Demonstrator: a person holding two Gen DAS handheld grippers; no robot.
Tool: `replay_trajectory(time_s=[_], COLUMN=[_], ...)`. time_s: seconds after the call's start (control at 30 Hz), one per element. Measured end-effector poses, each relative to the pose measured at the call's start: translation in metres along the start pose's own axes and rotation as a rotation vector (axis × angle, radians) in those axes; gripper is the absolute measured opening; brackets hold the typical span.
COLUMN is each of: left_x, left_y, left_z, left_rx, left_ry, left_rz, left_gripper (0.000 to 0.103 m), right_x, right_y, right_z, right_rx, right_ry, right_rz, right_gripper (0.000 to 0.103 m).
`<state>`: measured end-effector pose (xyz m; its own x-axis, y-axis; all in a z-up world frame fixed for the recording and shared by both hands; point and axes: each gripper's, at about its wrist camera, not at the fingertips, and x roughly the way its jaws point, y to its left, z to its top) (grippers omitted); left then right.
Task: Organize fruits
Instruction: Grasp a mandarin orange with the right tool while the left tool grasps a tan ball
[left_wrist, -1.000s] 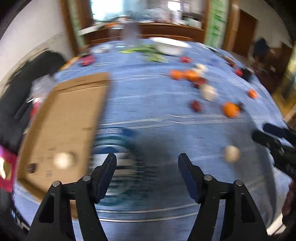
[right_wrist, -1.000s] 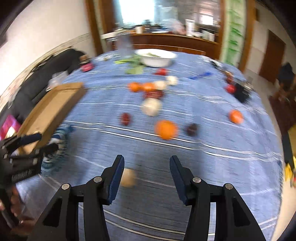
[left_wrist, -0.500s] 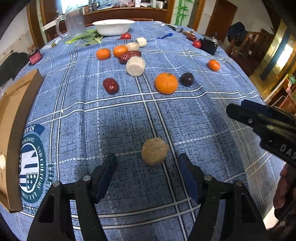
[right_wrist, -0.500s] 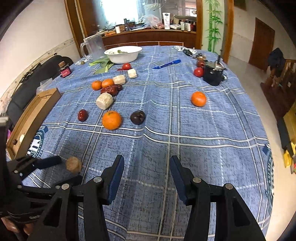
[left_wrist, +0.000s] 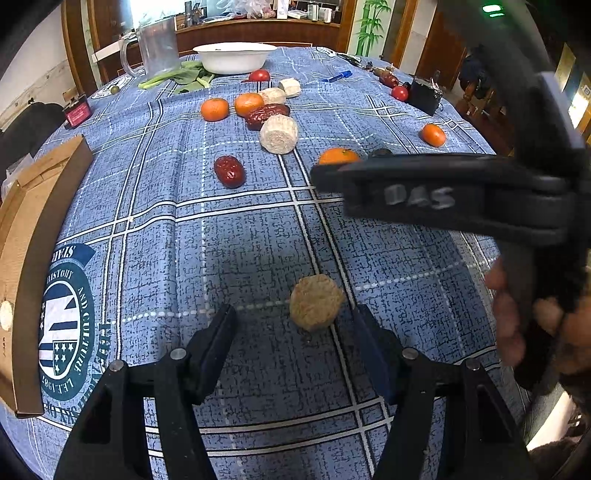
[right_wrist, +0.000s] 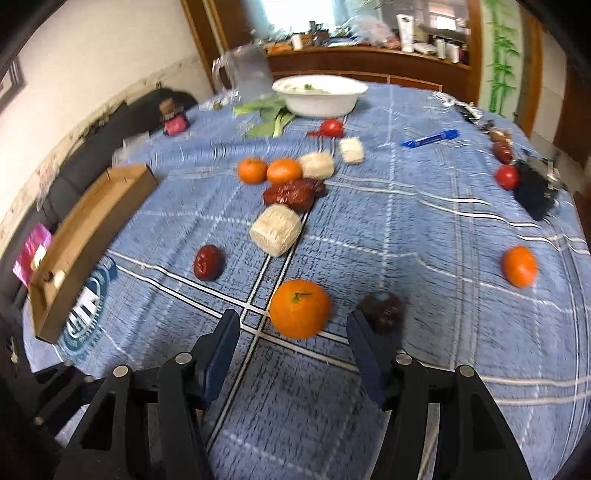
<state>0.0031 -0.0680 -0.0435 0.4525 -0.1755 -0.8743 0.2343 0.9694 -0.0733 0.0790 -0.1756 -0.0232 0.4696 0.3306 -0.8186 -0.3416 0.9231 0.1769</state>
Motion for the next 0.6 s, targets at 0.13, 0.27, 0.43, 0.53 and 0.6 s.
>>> replay_trajectory(time_s=[0.13,0.27,0.43,0.53,0.6], left_x=[0.0,0.003,0.002,0.001,0.0], left_y=[0.002,0.0,-0.01,-0.012,-0.009], left_z=[0.001,0.005,0.003,0.003,0.004], left_rx=[-0.019,-0.016,0.035,0.04,0.034], left_ry=[-0.011,-0.022,-0.058,-0.066,-0.061], left_rz=[-0.014,-0.004,0.021,0.003,-0.018], left_gripper=[0.064,0.064,0.029,0.027,0.027], right_x=[0.007,-0.007,-0.032,-0.047,-0.054], right_y=[0.001,-0.006,-0.02,-0.028,-0.03], right_z=[-0.001,-0.007,-0.023,-0.03,-0.035], right_rx=[-0.04,-0.028,0.015,0.04,0.046], right_ry=[0.016,-0.002,-0.021,-0.041,-0.047], right_rz=[-0.027,-0.027,-0.038,-0.061,-0.083], right_gripper=[0.036,0.036,0.036,0.036,0.036])
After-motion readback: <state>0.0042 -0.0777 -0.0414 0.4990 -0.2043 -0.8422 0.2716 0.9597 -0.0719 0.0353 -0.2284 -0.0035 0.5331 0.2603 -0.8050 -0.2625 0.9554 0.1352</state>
